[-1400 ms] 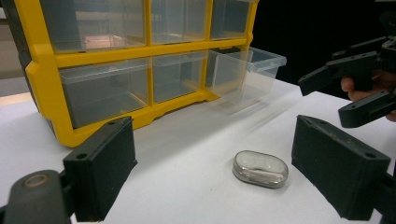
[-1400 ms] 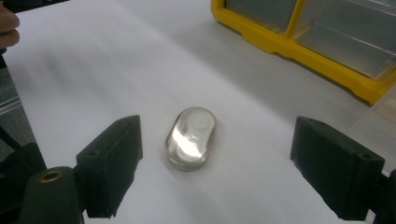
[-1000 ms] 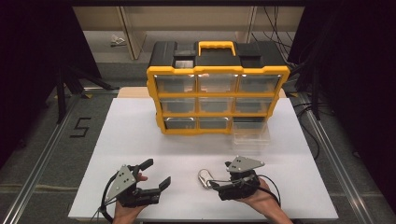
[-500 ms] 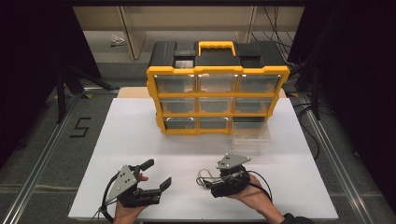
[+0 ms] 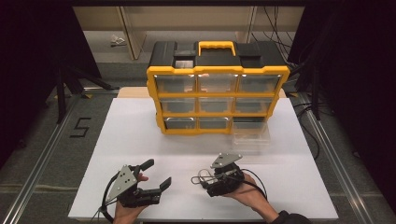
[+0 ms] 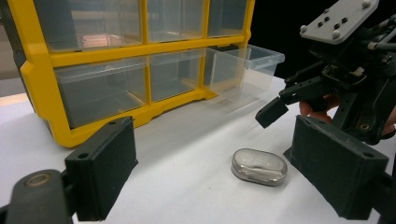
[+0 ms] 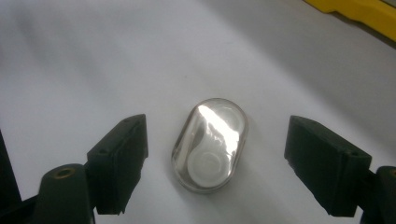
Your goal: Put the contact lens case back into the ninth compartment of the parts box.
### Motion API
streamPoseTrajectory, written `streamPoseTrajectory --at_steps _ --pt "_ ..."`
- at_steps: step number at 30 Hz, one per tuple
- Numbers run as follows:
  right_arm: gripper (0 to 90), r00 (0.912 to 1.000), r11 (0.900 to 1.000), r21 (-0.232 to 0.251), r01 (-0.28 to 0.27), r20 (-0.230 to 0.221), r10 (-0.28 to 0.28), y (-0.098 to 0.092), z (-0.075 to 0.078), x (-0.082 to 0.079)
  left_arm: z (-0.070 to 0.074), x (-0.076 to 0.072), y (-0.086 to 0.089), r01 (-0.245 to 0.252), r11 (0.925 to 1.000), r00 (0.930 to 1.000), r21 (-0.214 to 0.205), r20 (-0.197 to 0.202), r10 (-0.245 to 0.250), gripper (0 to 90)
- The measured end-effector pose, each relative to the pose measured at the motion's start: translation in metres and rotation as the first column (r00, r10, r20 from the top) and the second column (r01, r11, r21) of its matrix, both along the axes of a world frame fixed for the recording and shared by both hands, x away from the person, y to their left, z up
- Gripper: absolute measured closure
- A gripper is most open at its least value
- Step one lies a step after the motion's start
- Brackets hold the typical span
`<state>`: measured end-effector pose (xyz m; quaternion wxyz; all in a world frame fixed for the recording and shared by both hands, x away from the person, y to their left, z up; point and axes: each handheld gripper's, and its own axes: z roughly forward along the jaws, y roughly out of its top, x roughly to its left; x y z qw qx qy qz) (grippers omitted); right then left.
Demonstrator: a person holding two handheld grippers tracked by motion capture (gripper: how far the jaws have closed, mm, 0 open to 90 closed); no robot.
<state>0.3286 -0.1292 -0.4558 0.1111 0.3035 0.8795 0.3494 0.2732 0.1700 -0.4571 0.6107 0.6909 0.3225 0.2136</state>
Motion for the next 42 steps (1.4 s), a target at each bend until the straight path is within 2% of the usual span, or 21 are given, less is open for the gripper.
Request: streamPoseTrajectory --at_steps 15,36,42 --pt "27.7 0.999 0.9988 -0.048 -0.01 -0.045 0.008 0.014 -0.01 0.007 -0.001 0.001 0.0 0.005 1.0 1.0 -0.003 -0.003 -0.005 14.1" --pt "39.5 0.994 0.9968 -0.079 -0.006 -0.11 -0.003 0.019 -0.02 0.017 -0.001 0.001 -0.001 0.008 1.0 1.0 0.0 -0.001 -0.008 14.3" --pt "42.5 0.9939 0.9956 -0.09 -0.025 -0.11 0.015 0.024 -0.022 0.015 0.0 0.001 -0.001 0.007 1.0 1.0 0.001 0.002 -0.007 14.4"
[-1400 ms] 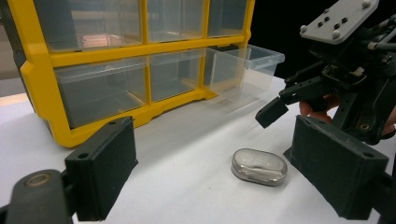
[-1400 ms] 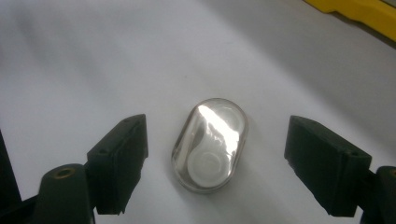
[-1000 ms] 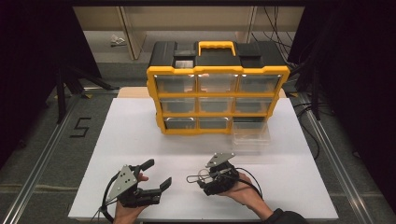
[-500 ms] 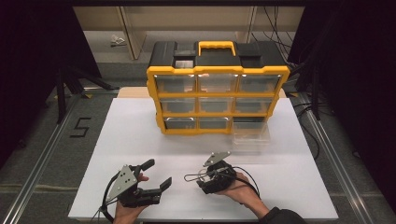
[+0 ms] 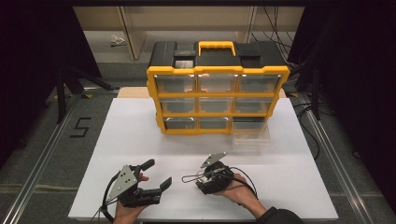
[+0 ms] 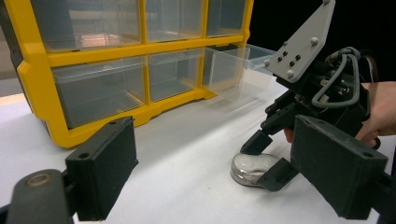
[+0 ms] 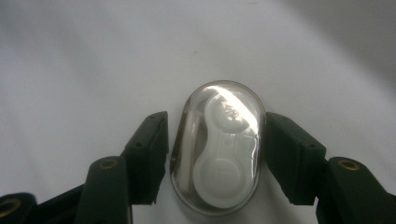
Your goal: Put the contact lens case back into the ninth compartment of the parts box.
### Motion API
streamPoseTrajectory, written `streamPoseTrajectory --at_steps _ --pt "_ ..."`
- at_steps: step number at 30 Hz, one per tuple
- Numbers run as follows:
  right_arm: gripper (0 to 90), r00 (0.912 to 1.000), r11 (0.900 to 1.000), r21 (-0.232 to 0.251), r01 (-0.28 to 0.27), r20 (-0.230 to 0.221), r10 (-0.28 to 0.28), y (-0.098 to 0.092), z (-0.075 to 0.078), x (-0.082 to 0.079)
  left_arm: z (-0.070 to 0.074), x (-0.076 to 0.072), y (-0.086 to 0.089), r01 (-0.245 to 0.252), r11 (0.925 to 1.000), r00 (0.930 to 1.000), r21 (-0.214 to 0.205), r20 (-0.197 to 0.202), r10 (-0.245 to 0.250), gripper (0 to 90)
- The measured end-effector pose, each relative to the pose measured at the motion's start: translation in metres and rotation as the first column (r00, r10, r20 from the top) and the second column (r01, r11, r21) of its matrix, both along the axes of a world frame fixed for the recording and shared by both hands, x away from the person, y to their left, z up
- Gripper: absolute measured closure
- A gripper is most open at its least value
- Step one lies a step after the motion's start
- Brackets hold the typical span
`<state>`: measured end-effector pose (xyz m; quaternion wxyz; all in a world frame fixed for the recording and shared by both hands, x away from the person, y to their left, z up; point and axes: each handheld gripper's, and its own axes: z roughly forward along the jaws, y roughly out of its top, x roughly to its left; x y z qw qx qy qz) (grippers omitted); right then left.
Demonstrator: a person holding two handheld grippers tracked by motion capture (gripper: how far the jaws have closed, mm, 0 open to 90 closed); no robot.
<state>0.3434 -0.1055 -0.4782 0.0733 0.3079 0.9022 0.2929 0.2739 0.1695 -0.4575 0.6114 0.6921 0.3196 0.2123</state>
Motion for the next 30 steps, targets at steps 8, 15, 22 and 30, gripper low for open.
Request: streamPoseTrajectory --at_steps 8,15,22,30 --pt "48.1 1.0 1.0 -0.009 -0.002 0.003 0.002 0.0014 -0.0001 -0.0017 -0.0001 0.0 -0.0001 0.0 1.0 1.0 0.001 0.0 0.0 14.4" --pt "49.4 0.9996 0.9996 -0.027 -0.01 0.025 0.011 0.0025 -0.0006 -0.0038 0.0 -0.0001 -0.0002 -0.001 1.0 1.0 0.002 0.001 0.001 14.4" --pt "49.6 0.9991 0.9992 -0.034 -0.021 0.037 0.022 0.0024 -0.0009 -0.0044 0.0001 -0.0002 -0.0003 -0.001 1.0 1.0 0.001 0.002 0.001 14.5" --pt "49.7 0.9994 1.0 0.005 -0.006 0.033 0.006 -0.0008 0.006 -0.0037 0.0004 -0.0001 0.0001 -0.001 1.0 1.0 -0.001 0.003 0.001 14.5"
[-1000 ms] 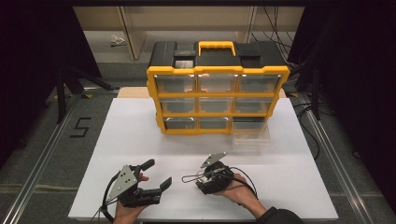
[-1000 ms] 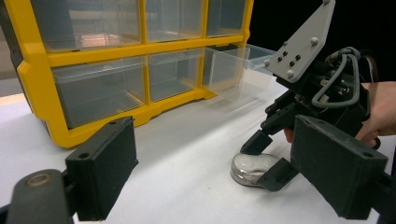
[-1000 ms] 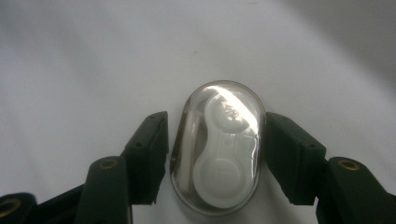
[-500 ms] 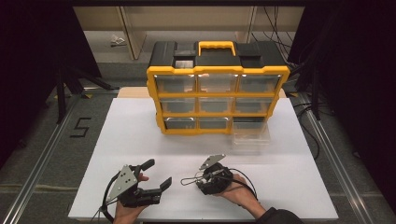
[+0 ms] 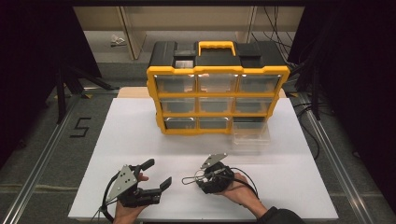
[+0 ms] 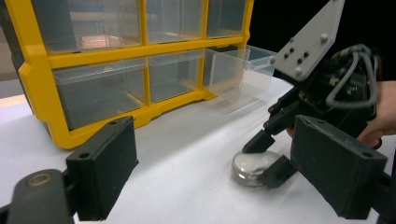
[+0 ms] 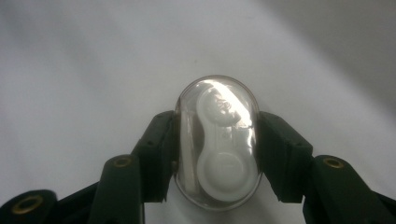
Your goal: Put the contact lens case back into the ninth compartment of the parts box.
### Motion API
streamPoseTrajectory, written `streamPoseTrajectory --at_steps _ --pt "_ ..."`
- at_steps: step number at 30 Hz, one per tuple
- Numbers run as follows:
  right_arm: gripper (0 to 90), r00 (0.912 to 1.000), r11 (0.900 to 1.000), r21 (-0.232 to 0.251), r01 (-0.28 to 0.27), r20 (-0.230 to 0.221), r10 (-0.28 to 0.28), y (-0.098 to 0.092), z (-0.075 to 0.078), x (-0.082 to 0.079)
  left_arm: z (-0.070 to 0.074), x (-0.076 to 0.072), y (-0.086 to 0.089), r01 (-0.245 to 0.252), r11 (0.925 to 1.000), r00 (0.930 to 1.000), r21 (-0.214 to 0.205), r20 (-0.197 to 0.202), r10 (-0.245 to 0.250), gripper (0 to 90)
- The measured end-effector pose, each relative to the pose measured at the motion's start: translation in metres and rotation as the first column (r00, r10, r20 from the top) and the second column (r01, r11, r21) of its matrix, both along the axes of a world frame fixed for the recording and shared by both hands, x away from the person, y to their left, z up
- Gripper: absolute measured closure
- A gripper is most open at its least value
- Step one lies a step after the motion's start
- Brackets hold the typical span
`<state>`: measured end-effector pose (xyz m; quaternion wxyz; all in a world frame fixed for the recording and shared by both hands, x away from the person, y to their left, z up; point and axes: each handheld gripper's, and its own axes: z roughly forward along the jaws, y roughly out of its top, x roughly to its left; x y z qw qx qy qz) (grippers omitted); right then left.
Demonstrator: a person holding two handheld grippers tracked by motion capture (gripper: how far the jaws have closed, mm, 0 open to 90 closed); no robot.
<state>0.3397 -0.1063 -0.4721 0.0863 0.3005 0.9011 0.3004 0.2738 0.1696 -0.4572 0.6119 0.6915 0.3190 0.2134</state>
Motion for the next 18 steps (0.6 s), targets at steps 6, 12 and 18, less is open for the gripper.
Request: streamPoseTrajectory --at_steps 6,12,18 --pt "49.7 0.9995 0.9991 0.04 0.017 0.027 -0.018 -0.008 0.011 0.003 0.0 0.0 0.0 -0.002 1.0 1.0 -0.003 0.002 0.002 14.5" --pt "49.6 0.9977 0.9959 0.078 0.044 0.048 -0.048 -0.019 0.022 0.007 0.0 0.0 0.0 0.001 1.0 1.0 -0.003 0.004 -0.001 14.5" --pt "49.7 0.9951 0.9916 0.113 0.063 0.069 -0.071 -0.027 0.033 0.009 0.0 0.0 0.0 0.001 1.0 1.0 -0.002 0.005 -0.001 14.6"
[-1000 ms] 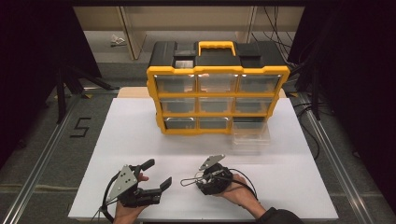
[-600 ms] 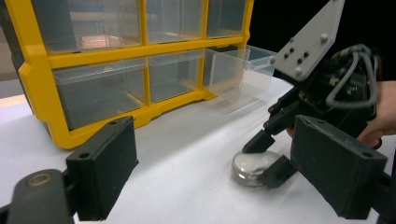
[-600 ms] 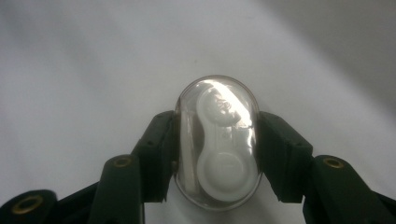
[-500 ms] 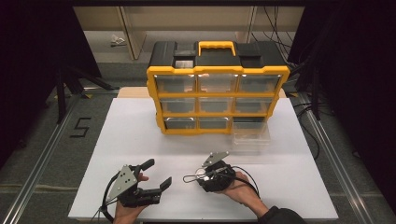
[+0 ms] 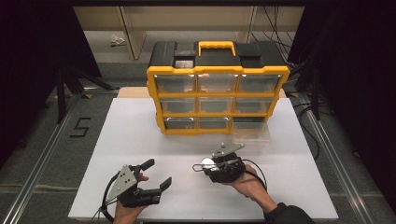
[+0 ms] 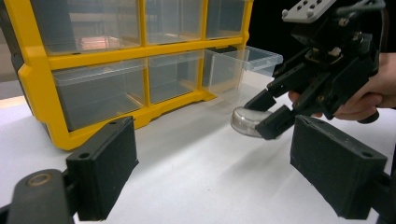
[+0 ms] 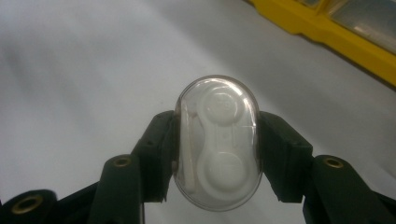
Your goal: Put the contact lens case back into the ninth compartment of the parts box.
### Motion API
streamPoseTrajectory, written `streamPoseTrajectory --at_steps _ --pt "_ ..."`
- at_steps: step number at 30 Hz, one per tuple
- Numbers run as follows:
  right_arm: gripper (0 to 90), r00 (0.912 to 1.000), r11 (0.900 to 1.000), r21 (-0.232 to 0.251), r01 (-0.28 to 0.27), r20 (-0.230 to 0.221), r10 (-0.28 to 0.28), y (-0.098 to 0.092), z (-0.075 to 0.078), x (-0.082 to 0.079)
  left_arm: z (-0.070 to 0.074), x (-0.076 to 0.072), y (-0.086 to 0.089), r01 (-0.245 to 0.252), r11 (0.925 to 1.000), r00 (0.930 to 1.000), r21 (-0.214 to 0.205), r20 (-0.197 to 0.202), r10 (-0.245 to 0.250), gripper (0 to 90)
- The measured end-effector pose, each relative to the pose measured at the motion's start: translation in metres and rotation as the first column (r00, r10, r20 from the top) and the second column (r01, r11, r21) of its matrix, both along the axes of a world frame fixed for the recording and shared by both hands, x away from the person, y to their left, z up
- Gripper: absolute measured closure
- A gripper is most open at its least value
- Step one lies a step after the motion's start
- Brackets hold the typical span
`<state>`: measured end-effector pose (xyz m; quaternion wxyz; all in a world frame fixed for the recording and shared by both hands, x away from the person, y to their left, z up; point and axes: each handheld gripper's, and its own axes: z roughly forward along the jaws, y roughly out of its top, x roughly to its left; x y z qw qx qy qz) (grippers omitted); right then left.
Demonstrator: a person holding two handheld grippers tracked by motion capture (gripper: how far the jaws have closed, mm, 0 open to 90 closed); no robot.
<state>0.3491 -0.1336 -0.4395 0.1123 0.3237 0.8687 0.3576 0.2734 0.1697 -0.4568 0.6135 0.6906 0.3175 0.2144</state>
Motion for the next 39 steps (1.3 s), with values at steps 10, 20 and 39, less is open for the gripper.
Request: streamPoseTrajectory --at_steps 10,20,39 --pt "49.6 0.9979 0.9963 0.076 0.04 0.048 -0.044 -0.013 0.015 0.004 0.0 0.0 0.0 0.0 1.0 1.0 -0.001 -0.001 0.0 14.6" --pt "49.6 0.9923 0.9887 0.136 0.063 0.097 -0.077 -0.024 0.027 0.006 0.0 0.0 0.0 0.001 1.0 1.0 -0.005 -0.001 -0.001 14.6" --pt "49.6 0.9757 0.9677 0.23 0.105 0.165 -0.145 -0.046 0.048 0.009 0.0 0.0 0.0 0.005 1.0 1.0 -0.008 0.001 -0.005 14.6"
